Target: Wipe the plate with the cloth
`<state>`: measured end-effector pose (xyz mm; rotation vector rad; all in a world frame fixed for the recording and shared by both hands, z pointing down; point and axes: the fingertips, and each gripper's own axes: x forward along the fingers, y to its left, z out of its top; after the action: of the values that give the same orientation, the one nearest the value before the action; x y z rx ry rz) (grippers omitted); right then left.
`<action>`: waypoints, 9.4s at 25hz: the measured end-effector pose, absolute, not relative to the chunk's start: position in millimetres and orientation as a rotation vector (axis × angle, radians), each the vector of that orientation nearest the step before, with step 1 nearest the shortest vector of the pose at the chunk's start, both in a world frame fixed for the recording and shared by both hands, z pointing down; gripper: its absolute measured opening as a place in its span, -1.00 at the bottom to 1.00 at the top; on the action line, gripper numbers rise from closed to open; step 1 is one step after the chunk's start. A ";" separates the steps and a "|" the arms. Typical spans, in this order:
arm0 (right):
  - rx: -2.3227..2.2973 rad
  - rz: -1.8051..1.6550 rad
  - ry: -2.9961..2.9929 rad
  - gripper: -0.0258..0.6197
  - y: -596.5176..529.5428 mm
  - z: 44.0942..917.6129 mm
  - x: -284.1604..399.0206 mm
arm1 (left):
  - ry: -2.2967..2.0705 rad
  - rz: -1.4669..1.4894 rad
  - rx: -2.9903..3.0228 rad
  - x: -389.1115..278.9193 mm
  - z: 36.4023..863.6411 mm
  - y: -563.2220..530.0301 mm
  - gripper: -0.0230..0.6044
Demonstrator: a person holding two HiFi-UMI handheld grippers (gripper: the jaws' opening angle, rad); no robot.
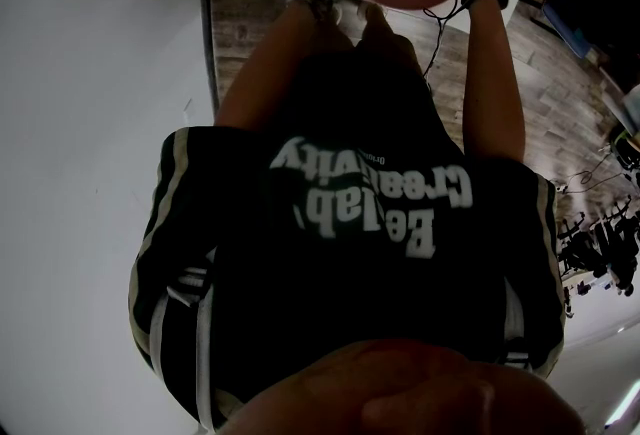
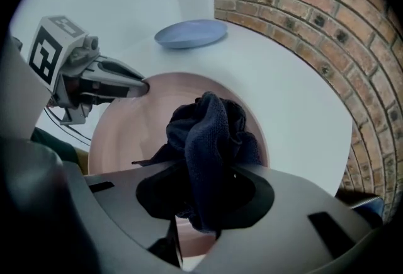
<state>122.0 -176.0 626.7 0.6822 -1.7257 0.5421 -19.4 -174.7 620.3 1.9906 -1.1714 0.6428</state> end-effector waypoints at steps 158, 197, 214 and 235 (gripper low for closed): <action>0.610 0.198 -2.179 -0.57 -122.7 419.8 73.5 | -1.517 0.213 2.795 -15.9 224.8 -235.2 -0.87; 0.810 -0.255 -2.599 -0.57 -136.0 221.3 46.1 | -1.497 0.288 2.752 -36.4 259.4 -211.9 -0.87; 0.732 -0.326 -2.499 -0.56 -143.7 272.9 -23.7 | -1.401 0.188 2.792 -41.9 249.6 -195.9 -0.87; 0.990 -0.404 -2.238 -0.57 -172.9 260.5 -1.0 | -1.287 0.104 2.808 -74.5 248.8 -183.7 -0.88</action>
<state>-1.0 -172.9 260.5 0.9897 -2.2377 -0.4037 -74.5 -183.7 248.8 2.8080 -1.2872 0.1039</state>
